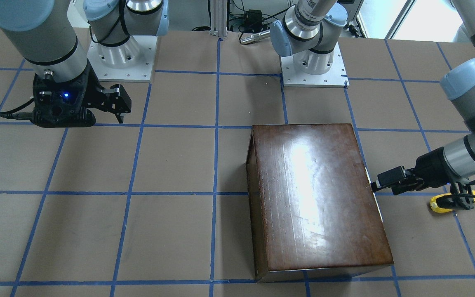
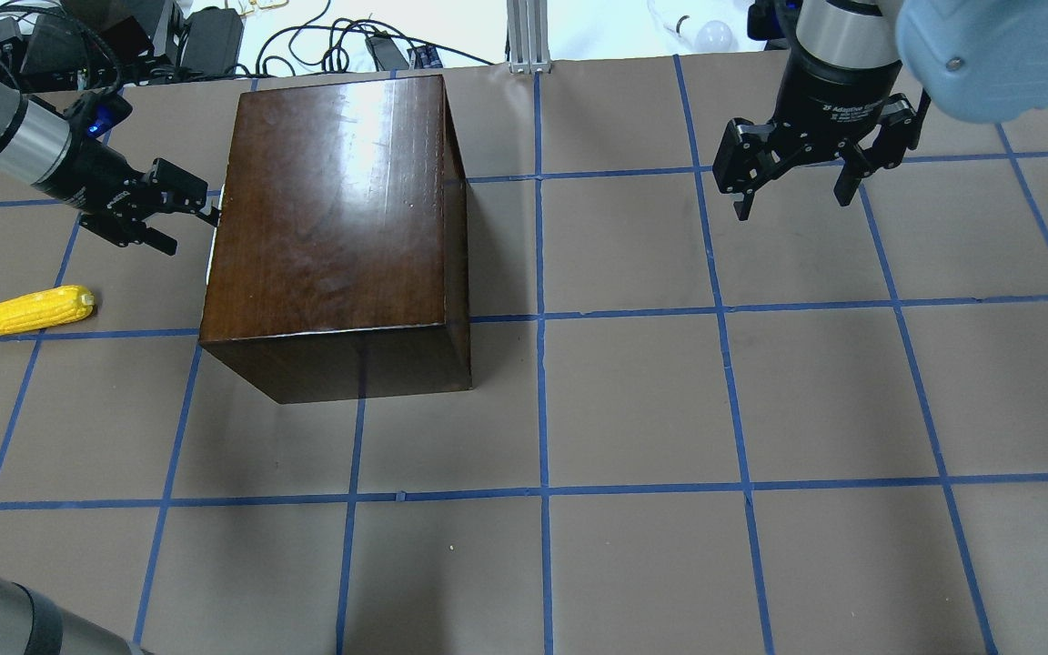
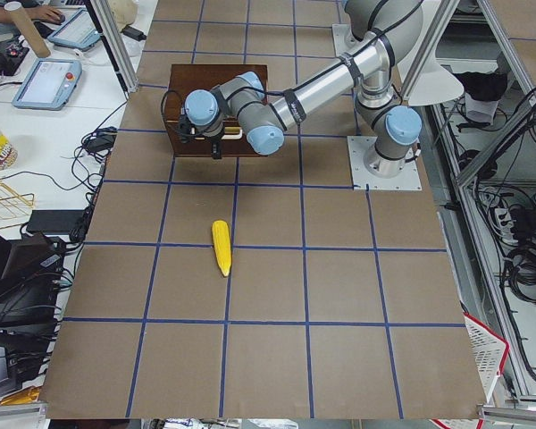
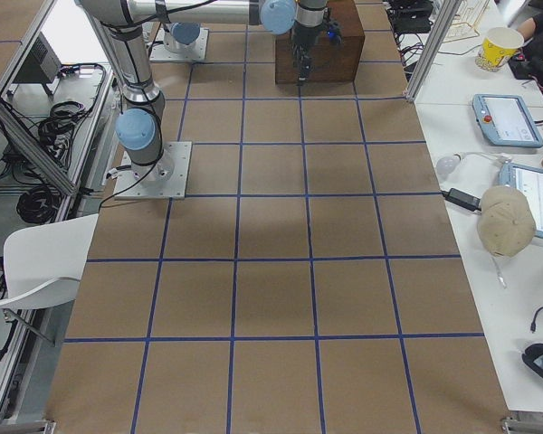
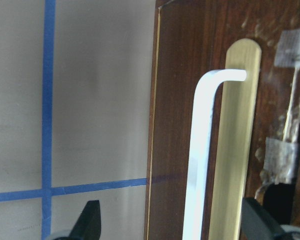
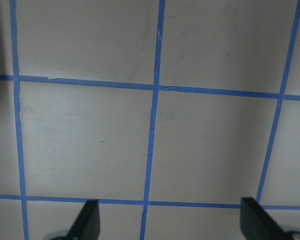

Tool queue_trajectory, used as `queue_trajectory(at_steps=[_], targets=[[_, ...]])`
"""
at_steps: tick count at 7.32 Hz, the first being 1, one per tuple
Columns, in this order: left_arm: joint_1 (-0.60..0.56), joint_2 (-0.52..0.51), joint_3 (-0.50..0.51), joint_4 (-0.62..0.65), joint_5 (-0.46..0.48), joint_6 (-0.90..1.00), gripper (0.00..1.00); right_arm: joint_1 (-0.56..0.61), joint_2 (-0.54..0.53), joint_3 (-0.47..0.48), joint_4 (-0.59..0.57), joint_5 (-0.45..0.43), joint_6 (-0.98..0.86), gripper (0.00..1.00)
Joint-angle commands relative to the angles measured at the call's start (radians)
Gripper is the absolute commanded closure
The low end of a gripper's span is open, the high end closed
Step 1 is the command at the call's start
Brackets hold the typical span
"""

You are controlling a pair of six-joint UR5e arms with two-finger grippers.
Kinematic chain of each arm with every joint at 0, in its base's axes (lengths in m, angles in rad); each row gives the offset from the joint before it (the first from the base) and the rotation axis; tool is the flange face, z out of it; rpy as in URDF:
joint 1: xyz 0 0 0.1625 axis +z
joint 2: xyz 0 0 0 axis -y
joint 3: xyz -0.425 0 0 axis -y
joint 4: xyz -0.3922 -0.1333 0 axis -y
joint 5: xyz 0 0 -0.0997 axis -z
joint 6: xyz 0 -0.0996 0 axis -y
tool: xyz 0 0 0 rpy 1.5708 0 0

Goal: Open drawer and put corn inside
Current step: 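Move the left gripper down to the white drawer handle and grasp it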

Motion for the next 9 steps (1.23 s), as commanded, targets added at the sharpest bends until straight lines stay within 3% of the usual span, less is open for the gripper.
queue_trajectory(at_steps=[1, 9], targets=[[-0.001, -0.026, -0.003, 0.047, 0.001, 0.033, 0.00, 0.002, 0.000, 0.000, 0.000, 0.000, 0.000, 0.00], [0.001, -0.064, -0.009, 0.050, 0.007, 0.052, 0.00, 0.000, 0.000, 0.000, 0.000, 0.000, 0.000, 0.00]])
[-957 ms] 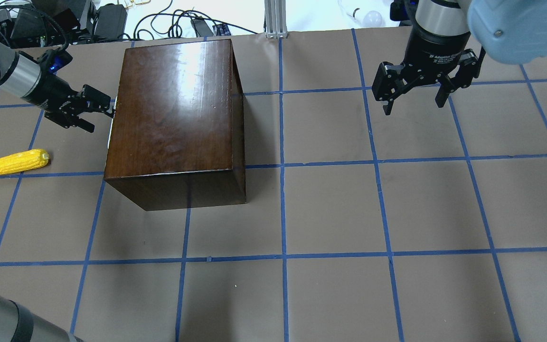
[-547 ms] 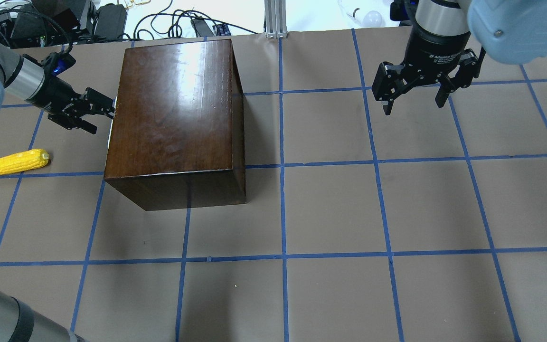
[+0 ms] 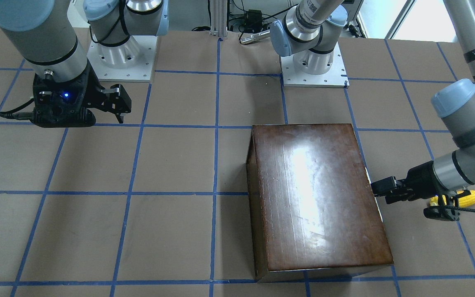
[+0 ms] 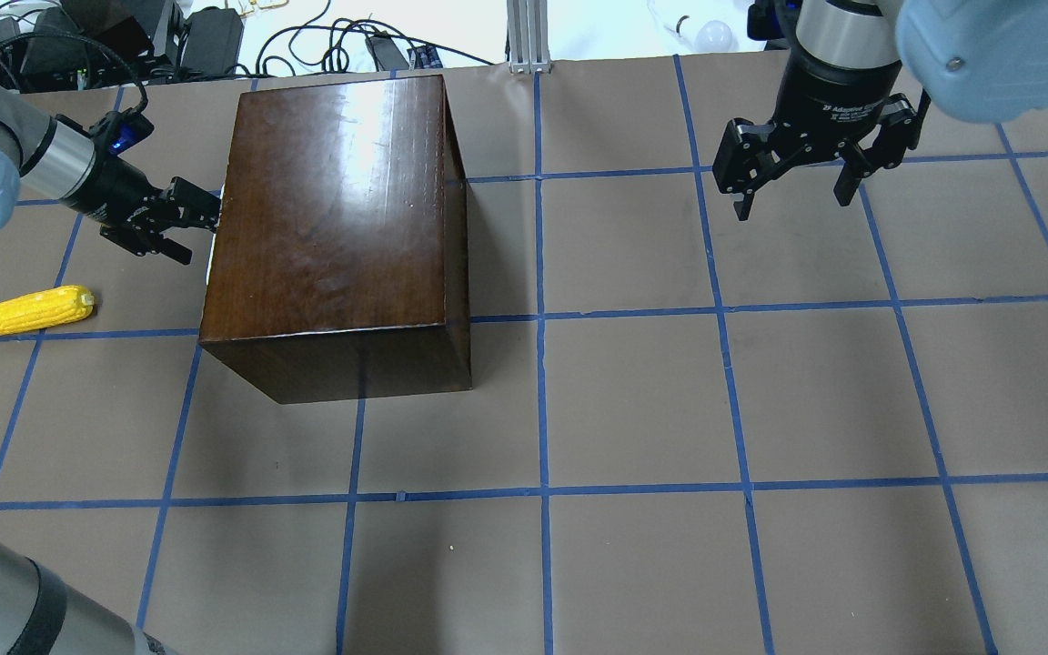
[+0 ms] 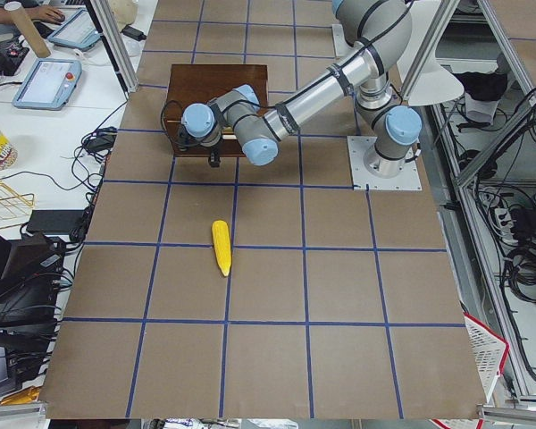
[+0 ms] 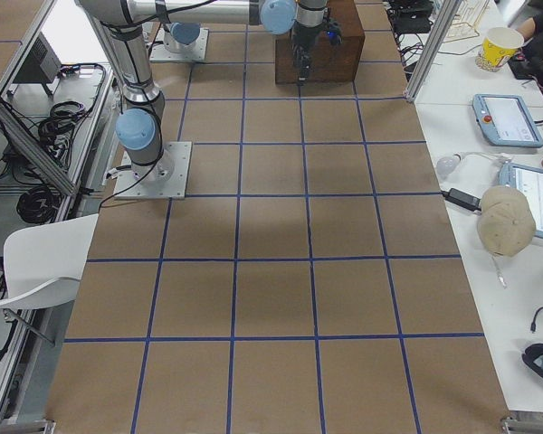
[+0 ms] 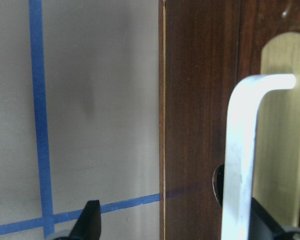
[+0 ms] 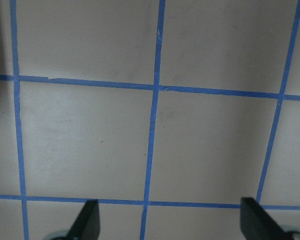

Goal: Open drawer and put corn inside
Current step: 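Pull the drawer handle outward with the left gripper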

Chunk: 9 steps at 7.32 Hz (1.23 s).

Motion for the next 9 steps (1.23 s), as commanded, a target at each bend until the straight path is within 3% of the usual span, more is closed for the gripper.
queue_trajectory(at_steps=[1, 3, 6, 9], targets=[[0.003, -0.004, 0.000, 0.000, 0.003, 0.007, 0.00, 0.000, 0.000, 0.000, 0.000, 0.000, 0.000, 0.00], [0.003, 0.002, 0.006, 0.000, 0.023, 0.018, 0.00, 0.000, 0.000, 0.000, 0.000, 0.000, 0.000, 0.00], [0.005, 0.002, 0.003, 0.047, 0.124, 0.018, 0.00, 0.000, 0.000, 0.000, 0.000, 0.000, 0.000, 0.00], [0.019, 0.006, 0.009, 0.049, 0.127, 0.018, 0.00, 0.001, 0.000, 0.000, 0.000, 0.000, 0.000, 0.00]])
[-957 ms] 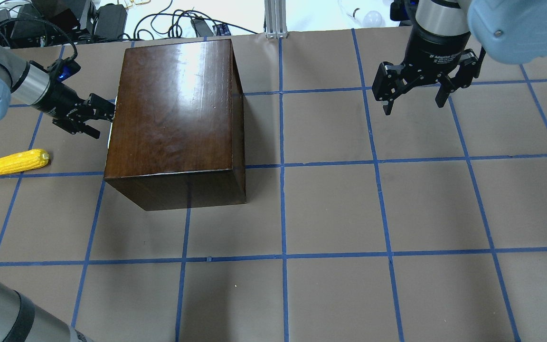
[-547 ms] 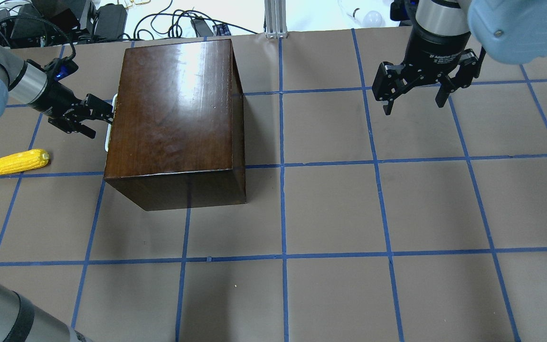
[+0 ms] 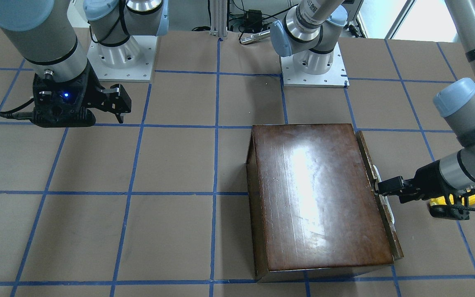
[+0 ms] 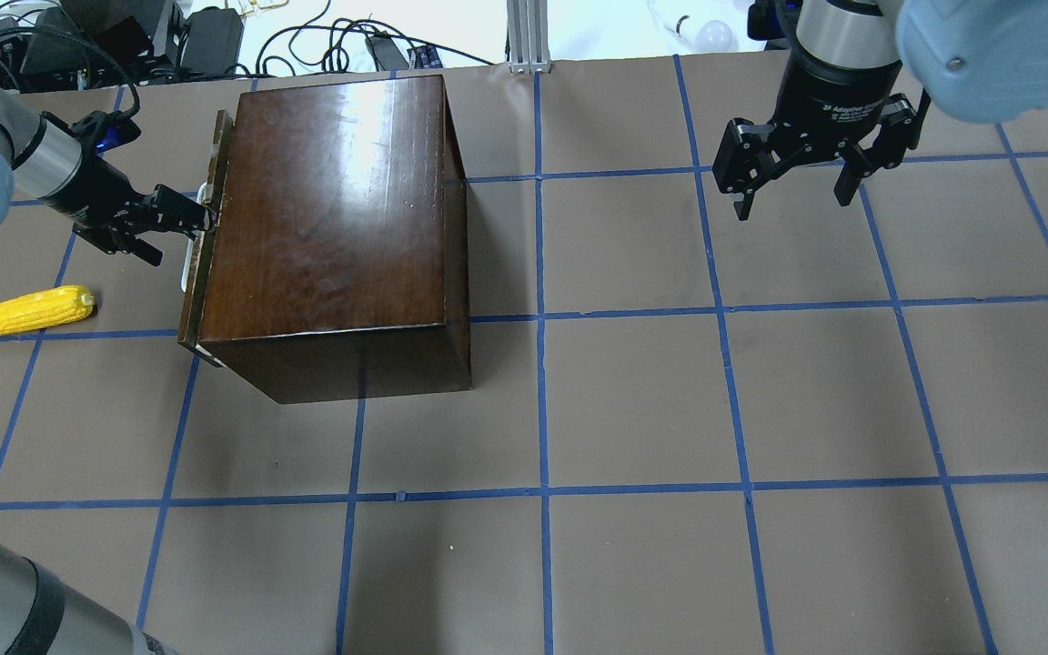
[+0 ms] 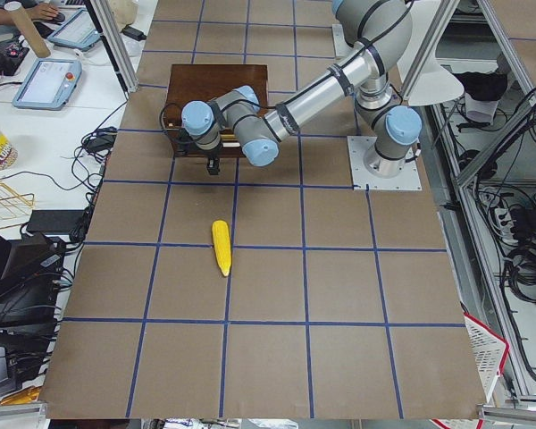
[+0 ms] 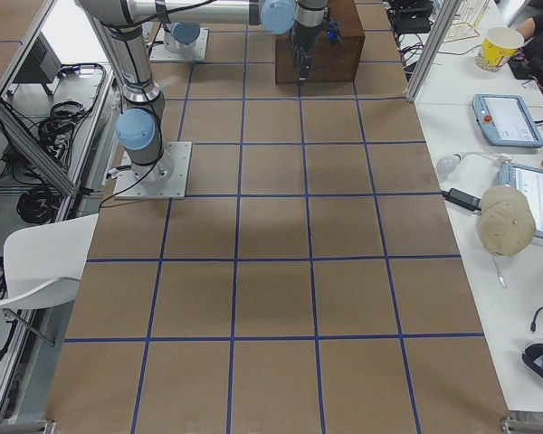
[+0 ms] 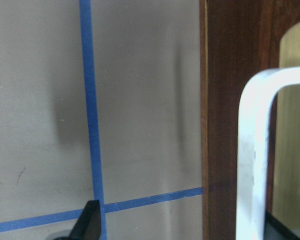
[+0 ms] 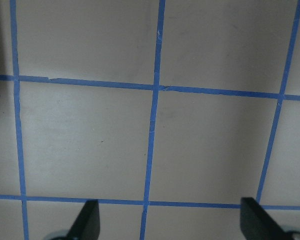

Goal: Open drawer and put corn inside
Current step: 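Pull the drawer handle outward with the left gripper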

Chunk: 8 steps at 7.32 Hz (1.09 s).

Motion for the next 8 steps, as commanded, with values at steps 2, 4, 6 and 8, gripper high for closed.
queue_trajectory(at_steps=[2, 4, 6, 8], targets=[[0.050, 0.006, 0.002, 0.002, 0.001, 0.009, 0.00, 0.000, 0.000, 0.000, 0.000, 0.000, 0.000, 0.00], [0.058, 0.005, 0.002, 0.000, 0.001, 0.009, 0.00, 0.001, 0.000, 0.000, 0.000, 0.000, 0.000, 0.00], [0.102, 0.005, 0.003, 0.000, -0.001, 0.041, 0.00, 0.000, 0.000, 0.000, 0.000, 0.000, 0.000, 0.00], [0.105, 0.011, 0.005, 0.000, -0.001, 0.043, 0.00, 0.000, 0.000, 0.000, 0.000, 0.000, 0.000, 0.00]])
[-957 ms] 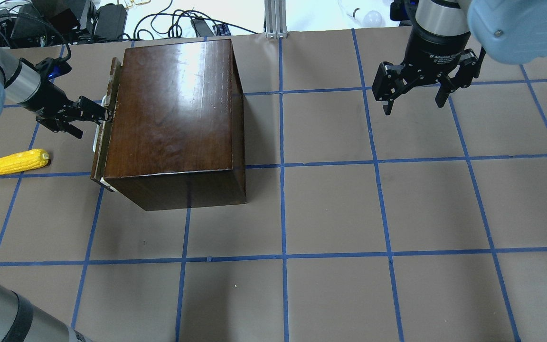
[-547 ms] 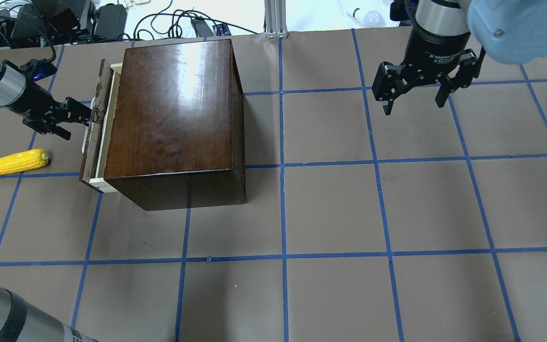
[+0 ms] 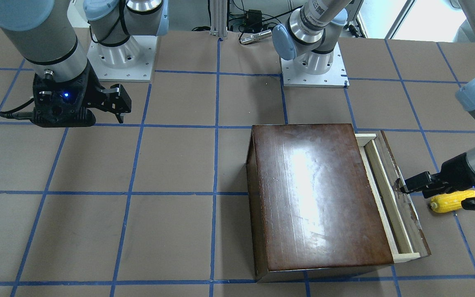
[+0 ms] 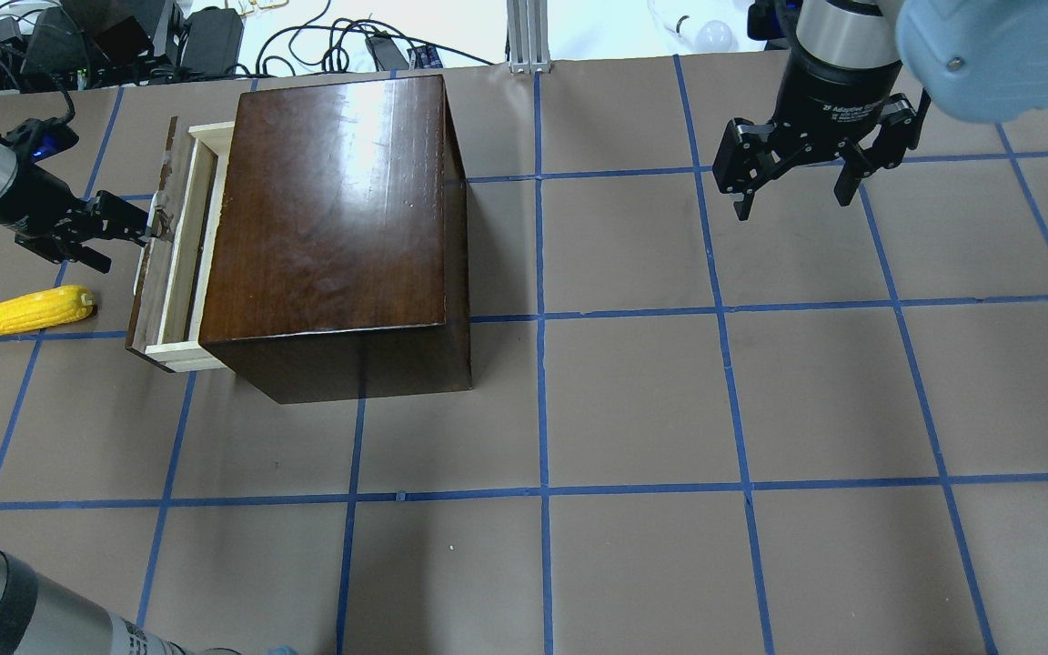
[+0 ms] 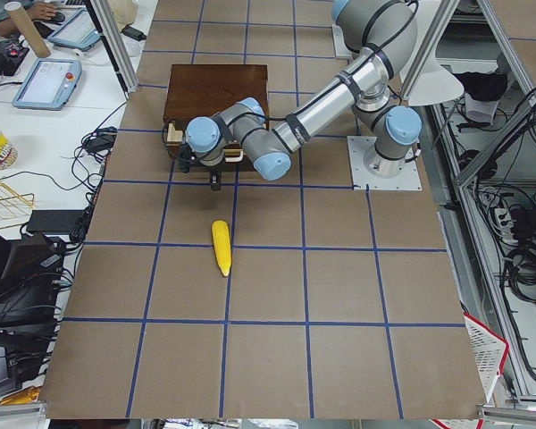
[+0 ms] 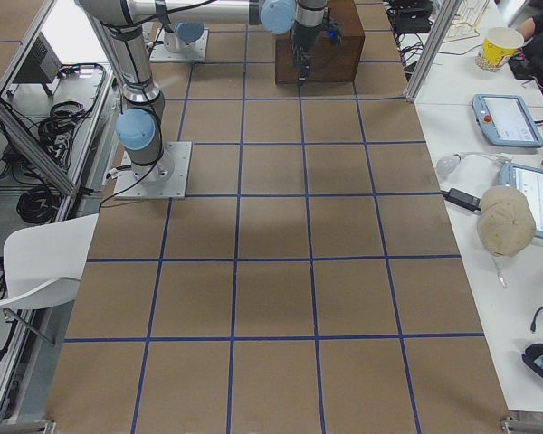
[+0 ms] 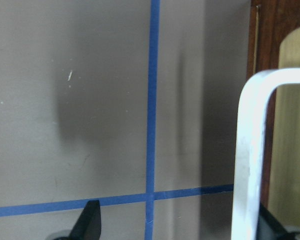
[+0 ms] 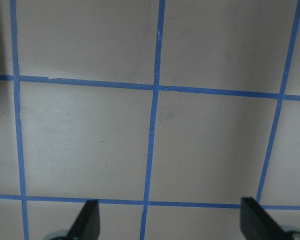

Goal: Open drawer and put corn inside
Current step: 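Release the handle and move the left gripper toward the corn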

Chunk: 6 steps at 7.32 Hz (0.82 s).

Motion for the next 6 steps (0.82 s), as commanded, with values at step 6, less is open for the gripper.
queue_trajectory(at_steps=[6], targets=[[0.021, 0.037, 0.092, -0.071, 0.189, 0.087, 0.00, 0.000, -0.001, 0.000, 0.000, 0.000, 0.000, 0.00]])
